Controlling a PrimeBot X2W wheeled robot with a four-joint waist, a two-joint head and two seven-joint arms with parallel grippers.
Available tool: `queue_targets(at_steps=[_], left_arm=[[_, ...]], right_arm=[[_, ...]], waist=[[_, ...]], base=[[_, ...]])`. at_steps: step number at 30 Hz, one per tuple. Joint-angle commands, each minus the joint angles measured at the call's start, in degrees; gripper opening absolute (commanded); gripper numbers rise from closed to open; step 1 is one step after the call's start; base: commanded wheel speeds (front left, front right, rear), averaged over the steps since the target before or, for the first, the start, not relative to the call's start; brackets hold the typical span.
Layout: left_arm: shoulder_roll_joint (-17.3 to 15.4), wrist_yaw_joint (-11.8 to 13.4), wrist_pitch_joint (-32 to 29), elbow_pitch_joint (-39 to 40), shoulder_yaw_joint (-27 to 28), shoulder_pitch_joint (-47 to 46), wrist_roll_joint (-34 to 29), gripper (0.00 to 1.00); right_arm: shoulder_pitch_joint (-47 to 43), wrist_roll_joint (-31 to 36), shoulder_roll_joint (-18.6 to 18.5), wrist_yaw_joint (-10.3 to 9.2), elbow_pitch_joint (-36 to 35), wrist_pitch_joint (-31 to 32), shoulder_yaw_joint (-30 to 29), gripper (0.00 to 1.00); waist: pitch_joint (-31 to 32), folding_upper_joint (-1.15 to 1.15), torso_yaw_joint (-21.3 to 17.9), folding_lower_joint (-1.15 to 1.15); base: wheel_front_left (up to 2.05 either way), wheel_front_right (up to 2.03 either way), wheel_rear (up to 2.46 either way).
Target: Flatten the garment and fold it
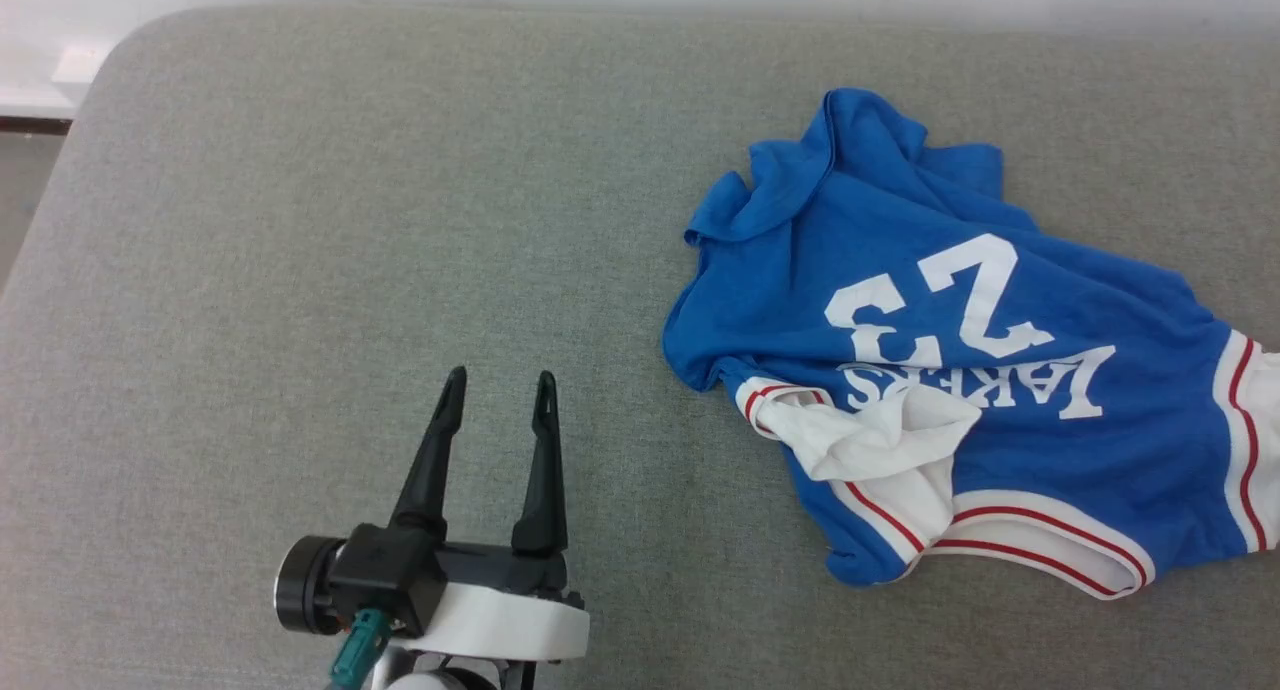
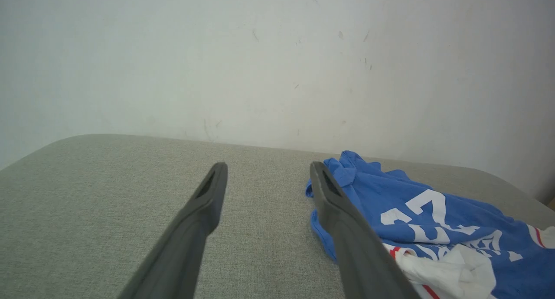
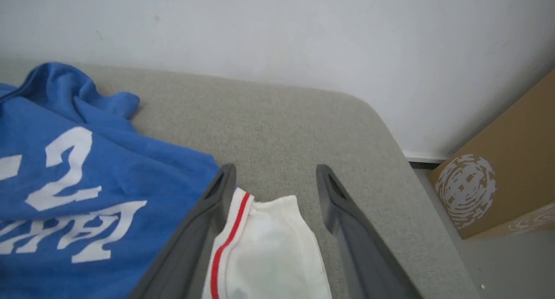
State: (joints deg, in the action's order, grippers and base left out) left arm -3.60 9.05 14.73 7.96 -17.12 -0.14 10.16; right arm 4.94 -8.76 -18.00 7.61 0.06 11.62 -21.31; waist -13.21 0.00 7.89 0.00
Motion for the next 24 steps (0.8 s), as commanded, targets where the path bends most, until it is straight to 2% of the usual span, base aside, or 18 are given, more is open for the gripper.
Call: queue_targets(at_steps=[1,5,8,12,15,18,21,24], left_arm=[[0.17,-0.54,0.27,-0.22,-0.11,0.29,-0.63,1.0],[0.19,-0.71,0.27,-0.22,-0.81,0.74,-1.48,1.0],[0.12,-0.74,0.27,-0.41,-1.42,1.53,-2.03,1.0],[0.07,-0.43,-0.41,-0.93,-2.49,2.83,-2.3,1.0],[0.05,-0.89,-3.78,-0.4,-4.23,1.92,-2.78,1.0],[-1.04,-3.44,-9.64,0.7,-7.35,-1.74,-4.56,1.0],[-2.31,-7.4,-18.24,0.86,-11.49,-6.86,-6.88,1.0],[-1.6,-10.64,-25.72,0.4,-14.5,-11.36,-6.17,1.0]], right_arm=[[0.5,0.69,1.31,-0.12,-1.89,-1.61,-0.04,1.0],[-1.86,2.5,8.61,-0.12,-11.38,-9.61,-0.12,1.0],[-5.91,3.68,13.62,-0.12,-15.69,-14.41,1.57,1.0],[-10.93,1.09,15.05,-0.12,-16.31,-16.88,4.26,1.0],[-12.11,-0.4,15.09,-0.12,-14.45,-17.65,5.03,1.0],[-11.33,-0.08,15.1,-0.12,-13.99,-17.91,4.56,1.0],[-10.17,0.41,15.11,-0.12,-13.93,-17.58,4.11,1.0],[-9.41,0.25,15.11,-0.12,-13.9,-17.13,4.14,1.0]], waist=[[0.51,0.0,-0.34,0.0],[1.12,0.0,-0.83,0.0],[1.58,0.0,-1.52,0.0],[1.94,0.0,-2.94,0.0],[1.76,0.0,-3.63,0.0],[1.39,0.0,-3.98,0.0],[0.81,0.0,-4.02,0.0],[-0.1,0.0,-4.03,0.0]], base=[[0.0,0.0,0.0],[0.0,0.0,0.0],[0.0,0.0,0.0],[0.0,0.0,0.0],[0.0,0.0,0.0],[0.0,0.0,0.0],[0.0,0.0,0.0],[0.0,0.0,0.0]])
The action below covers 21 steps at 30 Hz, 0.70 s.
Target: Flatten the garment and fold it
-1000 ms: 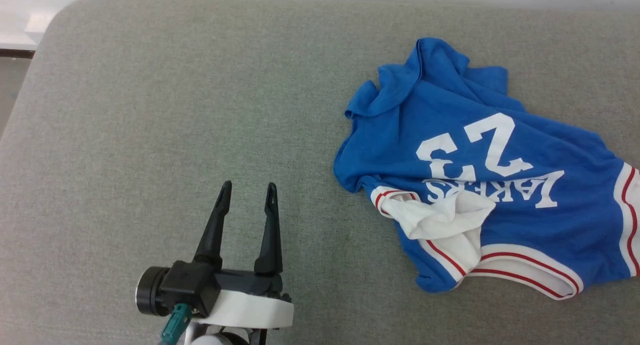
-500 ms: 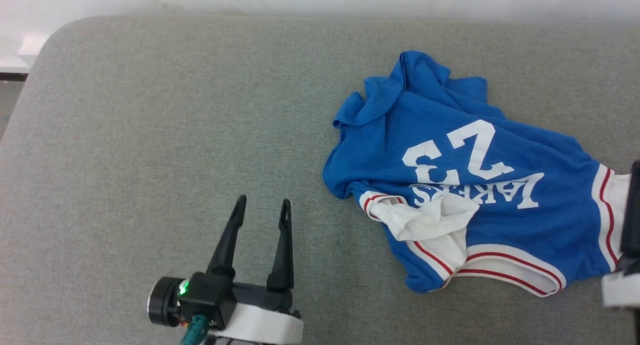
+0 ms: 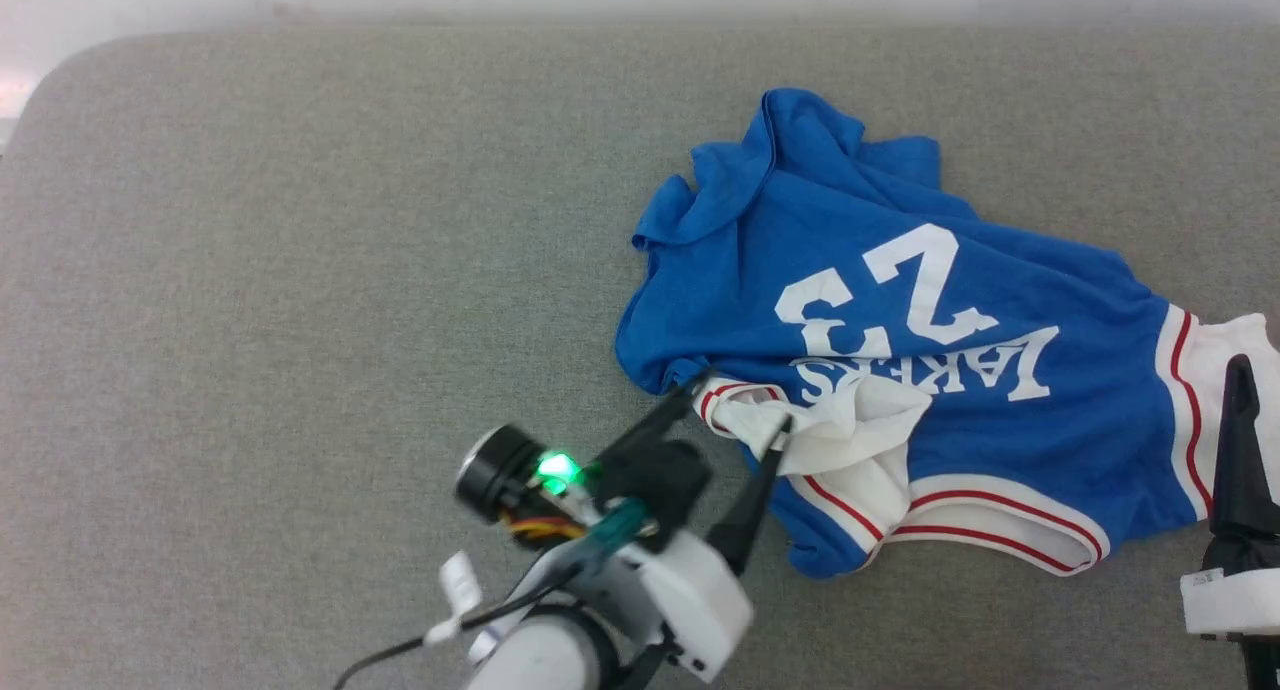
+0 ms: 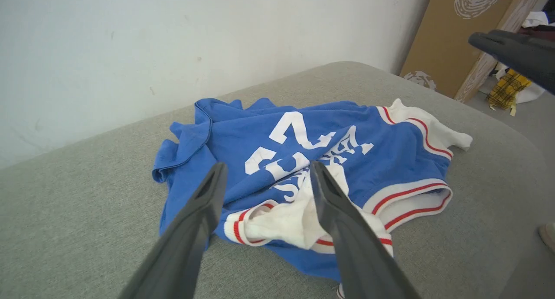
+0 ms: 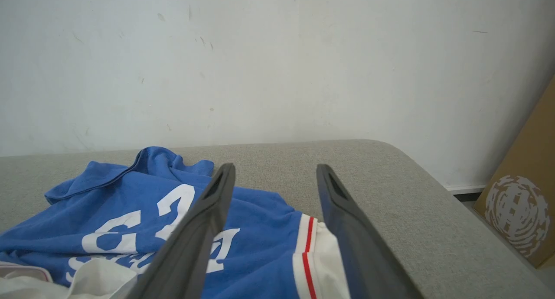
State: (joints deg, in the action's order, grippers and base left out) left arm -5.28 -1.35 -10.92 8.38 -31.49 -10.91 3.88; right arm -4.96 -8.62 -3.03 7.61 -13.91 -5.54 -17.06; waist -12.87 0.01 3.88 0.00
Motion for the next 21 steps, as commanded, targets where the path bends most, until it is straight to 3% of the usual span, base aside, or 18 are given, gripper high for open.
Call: queue_targets(at_steps=[1,8,15,21], left_arm=[[0.19,-1.2,-2.32,-0.51,-1.15,-1.92,0.07,1.0],[-1.54,-5.06,-10.39,-5.76,-8.89,-10.73,-3.09,1.0],[-4.9,-5.77,-14.48,-13.89,-12.52,-16.01,-5.3,1.0],[-5.28,-5.87,-14.73,-16.58,-13.04,-17.45,-4.44,1.0]], right_arm=[[0.4,-0.16,0.14,-0.12,-0.19,0.3,0.03,1.0],[0.66,-2.22,0.14,-0.12,0.08,1.11,1.86,1.0],[2.43,-2.43,0.14,-0.12,1.14,0.87,2.37,1.0],[2.84,-2.66,0.15,-0.12,1.67,0.64,2.16,1.0]], waist=[[-0.77,-0.01,-0.08,0.0],[-3.72,-0.01,-1.0,0.0],[-5.52,-0.01,-2.51,0.0],[-5.8,-0.01,-3.03,0.0]], base=[[0.0,0.0,0.0],[0.0,0.0,0.0],[0.0,0.0,0.0],[0.0,0.0,0.0]])
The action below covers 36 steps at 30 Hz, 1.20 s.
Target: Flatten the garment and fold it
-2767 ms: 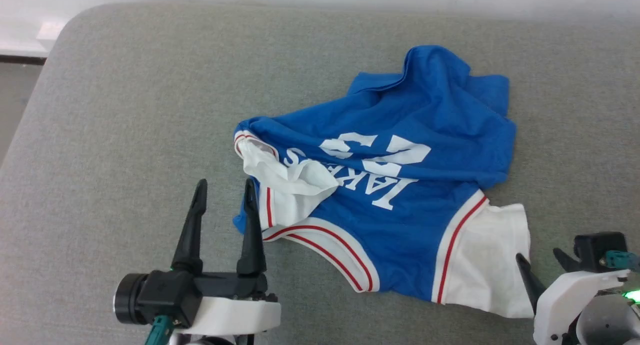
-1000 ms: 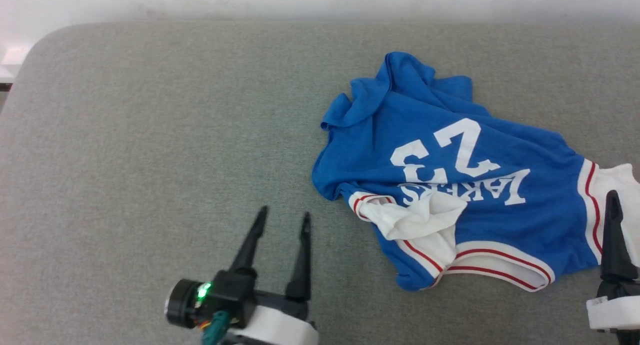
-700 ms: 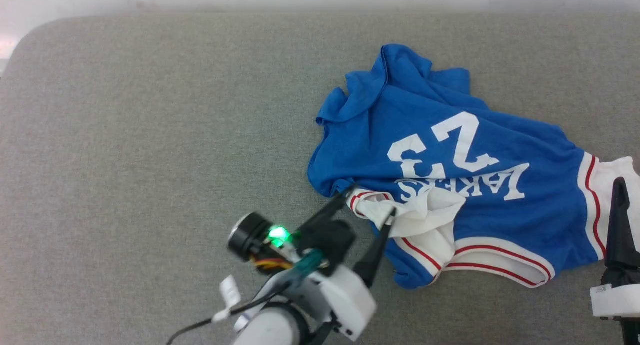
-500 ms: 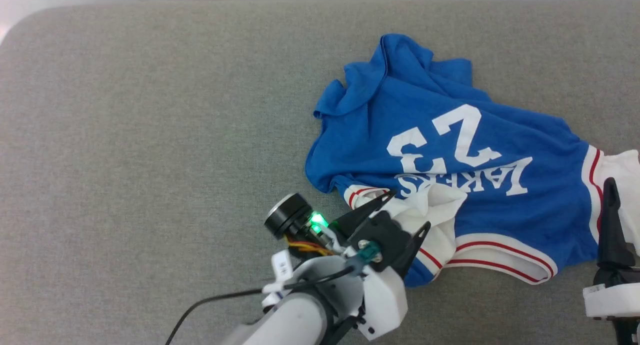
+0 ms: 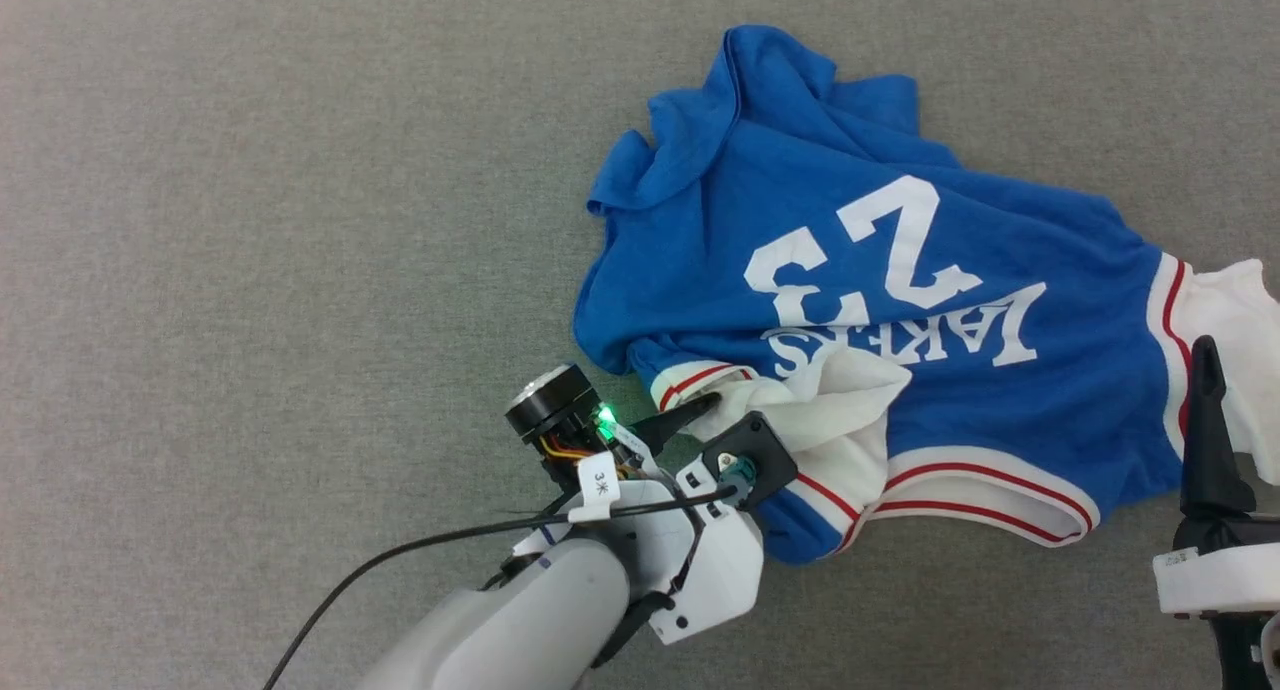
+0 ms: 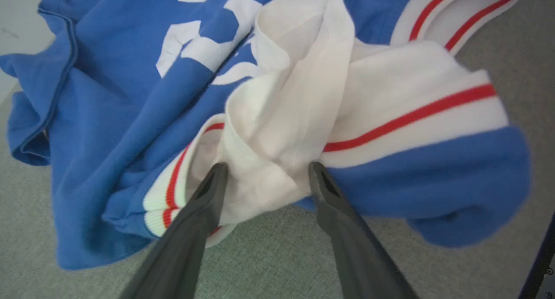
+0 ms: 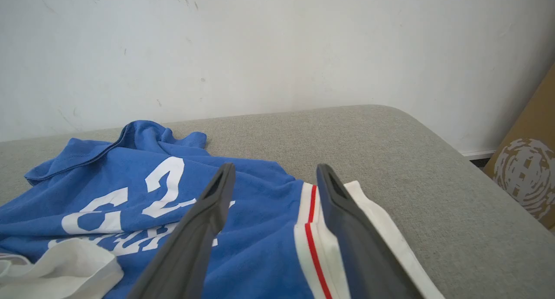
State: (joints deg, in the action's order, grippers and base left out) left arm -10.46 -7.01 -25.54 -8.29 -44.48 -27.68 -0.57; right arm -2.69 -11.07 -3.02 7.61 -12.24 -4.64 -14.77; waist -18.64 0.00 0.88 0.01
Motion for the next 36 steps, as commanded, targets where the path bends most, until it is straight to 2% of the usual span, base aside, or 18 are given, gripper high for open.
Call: queue_targets(at_steps=[1,2,6,9,12,14,18,21,22,23,24,27,30,36], left_arm=[[-0.14,-0.21,-0.05,-0.25,-0.08,-0.79,0.23,0.34],[-0.14,-0.22,0.19,-0.47,-0.16,-0.86,0.53,0.0],[0.82,0.47,3.39,0.61,0.76,-0.48,2.53,0.0],[2.09,2.17,6.85,4.3,3.29,1.12,5.77,0.0],[1.95,4.24,9.44,10.05,6.86,4.56,9.72,0.0],[0.19,5.4,10.51,14.14,9.32,7.98,11.9,0.0],[-5.29,8.02,12.2,19.17,14.99,17.56,15.96,0.0],[-9.96,9.56,13.97,17.33,18.65,24.09,16.97,0.0],[-10.53,10.16,14.96,16.06,19.79,25.86,17.71,0.0],[-11.18,10.52,15.82,14.5,20.49,27.27,17.96,0.15],[-11.59,10.68,16.33,12.92,20.77,28.4,18.17,1.0],[-10.17,11.27,19.4,10.54,21.96,30.04,20.22,1.0],[-7.63,11.5,21.78,11.52,23.86,30.63,24.13,1.0],[-8.8,12.4,20.02,18.8,25.11,26.98,23.46,1.0]], right_arm=[[0.61,-0.26,0.13,-0.12,0.1,-0.29,-0.12,1.0],[0.63,-0.34,0.13,-0.12,0.2,-0.32,-0.14,1.0],[0.51,-0.52,0.14,-0.12,0.35,-0.35,-0.5,1.0],[0.23,-0.5,0.14,-0.12,0.27,-0.12,-0.62,1.0],[-0.13,-0.47,0.14,-0.12,0.05,0.2,-0.79,1.0],[-0.54,-0.49,0.14,-0.12,-0.13,0.45,-0.8,1.0],[-1.46,-0.54,0.14,-0.12,-0.41,1.12,-0.99,1.0],[-1.91,-0.42,0.14,-0.12,-0.6,1.71,-1.07,1.0],[-2.02,-0.32,0.14,-0.12,-0.66,1.91,-1.04,1.0],[-2.12,-0.23,0.14,-0.12,-0.71,2.15,-0.98,1.0],[-2.19,-0.11,0.14,-0.12,-0.77,2.42,-0.84,1.0],[-2.41,0.11,0.14,-0.12,-1.07,3.08,-0.65,1.0],[-2.93,0.24,0.14,-0.12,-1.42,3.69,-0.59,1.0],[-3.51,0.41,0.14,-0.12,-2.36,4.68,0.01,1.0]], waist=[[0.0,0.0,-0.09,-0.01],[0.07,0.0,-0.12,-0.01],[0.68,0.0,0.31,-0.01],[1.36,0.0,0.82,-0.01],[2.08,0.0,1.3,-0.01],[2.44,0.0,1.61,-0.01],[2.83,0.0,2.27,-0.01],[3.06,0.0,2.86,-0.01],[3.17,0.0,3.09,-0.01],[3.32,0.0,3.3,-0.01],[3.48,0.0,3.49,-0.01],[4.01,0.0,4.01,-0.01],[4.61,0.0,4.55,-0.01],[4.67,0.0,4.79,-0.01]], base=[[0.0,0.0,0.0],[0.0,0.0,0.0],[0.0,0.0,0.0],[0.0,0.0,0.0],[0.0,0.0,0.0],[0.0,0.0,0.0],[0.0,0.0,0.0],[0.0,0.0,0.0],[0.0,0.0,0.0],[0.0,0.0,0.0],[0.0,0.0,0.0],[0.0,0.0,0.0],[0.0,0.0,0.0],[0.0,0.0,0.0]])
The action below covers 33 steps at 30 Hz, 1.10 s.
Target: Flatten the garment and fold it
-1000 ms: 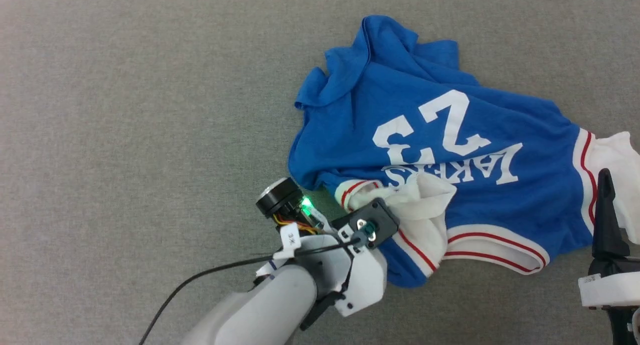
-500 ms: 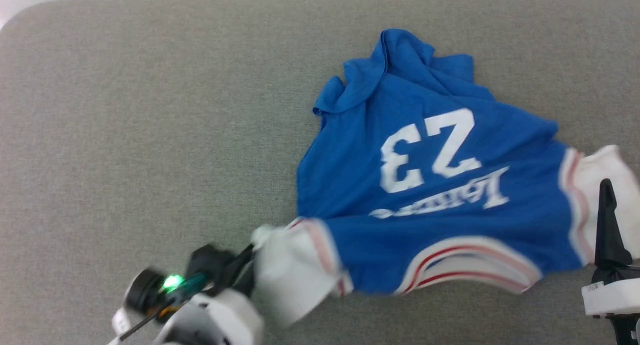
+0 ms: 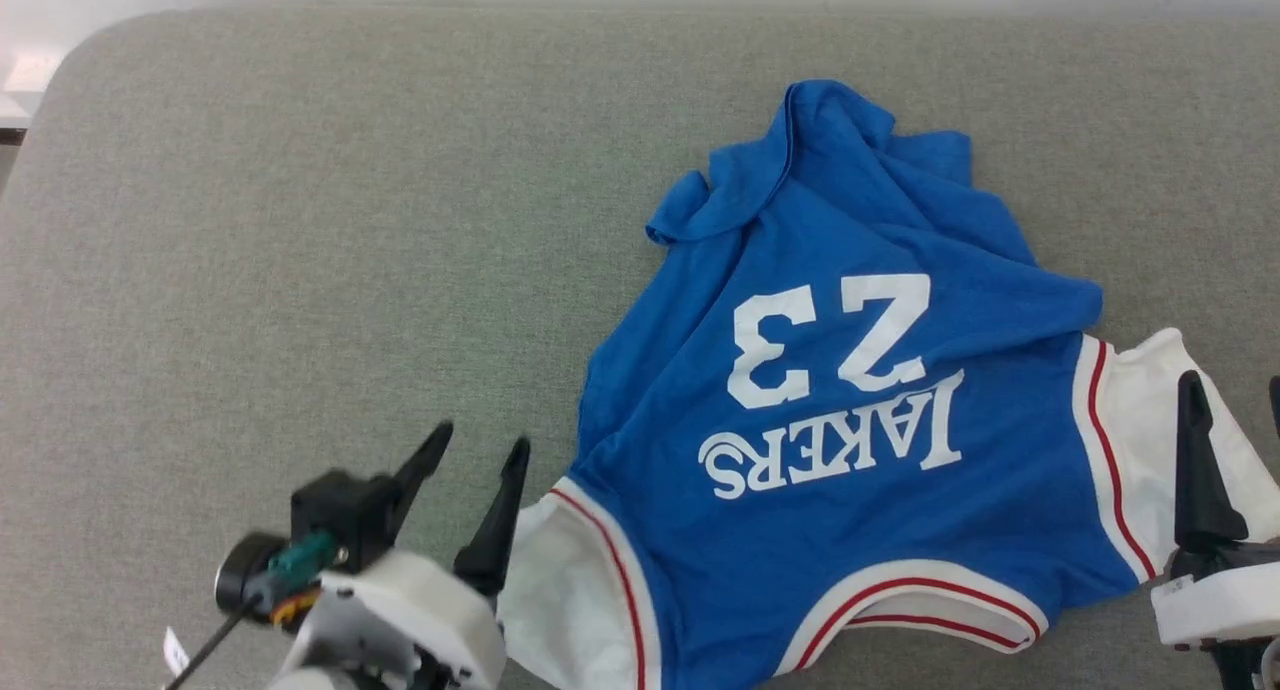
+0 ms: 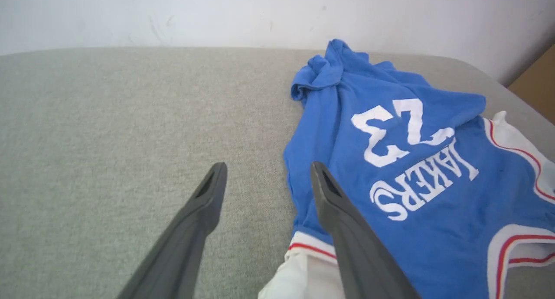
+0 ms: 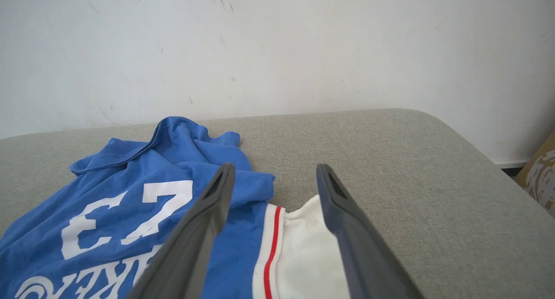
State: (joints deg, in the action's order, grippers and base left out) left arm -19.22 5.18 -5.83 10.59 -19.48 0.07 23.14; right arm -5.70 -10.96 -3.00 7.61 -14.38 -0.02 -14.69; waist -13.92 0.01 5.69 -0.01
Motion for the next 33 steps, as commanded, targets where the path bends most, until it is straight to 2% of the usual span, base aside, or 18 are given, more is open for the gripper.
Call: queue_targets(at_steps=[1,3,6,13,19,20,21,28,33], left_arm=[[-0.16,0.18,-0.74,1.13,-0.33,-2.07,-0.78,1.0],[0.24,0.14,-2.32,2.57,-1.38,-5.2,-1.88,1.0],[0.36,-0.88,-6.02,0.39,-4.5,-10.0,-4.47,1.0],[1.72,-2.4,-13.02,-14.26,-9.02,-19.78,-8.37,1.0],[3.89,-4.54,-16.18,-24.89,-10.12,-23.58,-6.2,1.0],[3.88,-5.09,-16.8,-26.23,-10.55,-24.16,-6.21,0.4],[4.03,-5.39,-16.87,-27.21,-10.64,-24.77,-6.08,0.0],[5.02,-4.51,-12.6,-26.29,-8.91,-32.69,-7.18,0.0],[3.6,-3.61,-8.96,-26.26,-7.48,-41.44,-10.4,0.0]], right_arm=[[-0.48,0.33,0.13,-0.12,-0.39,0.21,0.08,1.0],[-0.39,0.33,0.13,-0.12,-0.66,0.36,0.22,1.0],[-0.01,0.4,0.13,-0.12,-0.68,0.69,0.74,1.0],[1.34,0.24,0.13,-0.12,-0.45,1.11,1.56,1.0],[2.12,0.11,0.13,-0.12,-0.08,0.99,0.79,1.0],[2.23,0.07,0.13,-0.12,-0.04,0.97,0.79,1.0],[2.39,0.05,0.13,-0.12,0.01,0.94,0.81,1.0],[3.63,-0.12,0.13,-0.12,-0.13,0.59,0.12,1.0],[5.11,-0.22,0.13,-0.12,0.25,0.2,0.98,1.0]], waist=[[-0.25,-0.01,-0.13,0.01],[-0.69,-0.01,-0.3,0.01],[-1.63,-0.01,-0.95,0.01],[-4.19,-0.01,-3.53,0.01],[-5.62,-0.01,-5.19,0.01],[-5.84,-0.01,-5.41,0.01],[-6.04,-0.01,-5.59,0.01],[-8.05,-0.01,-5.74,0.01],[-10.1,-0.01,-6.45,0.01]], base=[[0.0,0.0,0.0],[0.0,0.0,0.0],[0.0,0.0,0.0],[0.0,0.0,0.0],[0.0,0.0,0.0],[0.0,0.0,0.0],[0.0,0.0,0.0],[0.0,0.0,0.0],[0.0,0.0,0.0]])
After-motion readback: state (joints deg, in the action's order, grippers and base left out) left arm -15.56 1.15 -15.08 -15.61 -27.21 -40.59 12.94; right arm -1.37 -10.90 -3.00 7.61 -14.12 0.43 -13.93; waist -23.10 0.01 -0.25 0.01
